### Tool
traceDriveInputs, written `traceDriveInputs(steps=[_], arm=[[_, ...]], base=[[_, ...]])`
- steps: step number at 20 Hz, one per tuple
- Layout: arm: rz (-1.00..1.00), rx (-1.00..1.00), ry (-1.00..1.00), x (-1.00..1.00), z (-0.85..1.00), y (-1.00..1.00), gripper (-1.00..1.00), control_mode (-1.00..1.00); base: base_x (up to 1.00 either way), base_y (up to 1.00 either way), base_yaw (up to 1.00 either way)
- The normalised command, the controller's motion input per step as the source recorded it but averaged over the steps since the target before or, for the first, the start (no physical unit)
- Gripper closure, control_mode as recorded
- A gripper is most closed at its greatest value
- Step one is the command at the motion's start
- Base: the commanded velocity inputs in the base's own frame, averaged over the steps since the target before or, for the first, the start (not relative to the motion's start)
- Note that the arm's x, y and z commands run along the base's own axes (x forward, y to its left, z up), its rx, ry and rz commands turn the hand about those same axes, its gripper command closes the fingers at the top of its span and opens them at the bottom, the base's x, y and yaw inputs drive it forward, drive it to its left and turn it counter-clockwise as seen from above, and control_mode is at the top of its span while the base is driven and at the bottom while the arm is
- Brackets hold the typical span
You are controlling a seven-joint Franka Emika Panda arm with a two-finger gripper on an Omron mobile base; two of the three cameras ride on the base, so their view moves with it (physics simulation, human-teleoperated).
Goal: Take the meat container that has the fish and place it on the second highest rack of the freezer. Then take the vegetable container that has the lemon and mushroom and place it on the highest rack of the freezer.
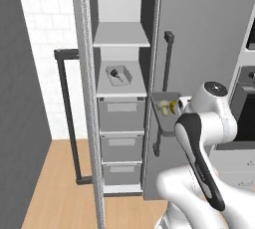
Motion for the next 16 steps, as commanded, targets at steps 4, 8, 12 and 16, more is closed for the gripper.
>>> traceDriveInputs(steps=[4, 8, 12, 16], arm=[[0.00, 0.00, 0.00, 0.00, 0.00, 0.00, 1.00, 1.00], [0.00, 0.00, 0.00, 0.00, 0.00, 0.00, 1.00, 1.00], [0.00, 0.00, 0.00, 0.00, 0.00, 0.00, 1.00, 1.00], [0.00, 0.00, 0.00, 0.00, 0.00, 0.00, 1.00, 1.00]], base=[[0.42, -0.08, 0.00], [0.59, 0.32, 0.00], [0.60, 0.42, 0.00], [0.27, 0.06, -0.12]])
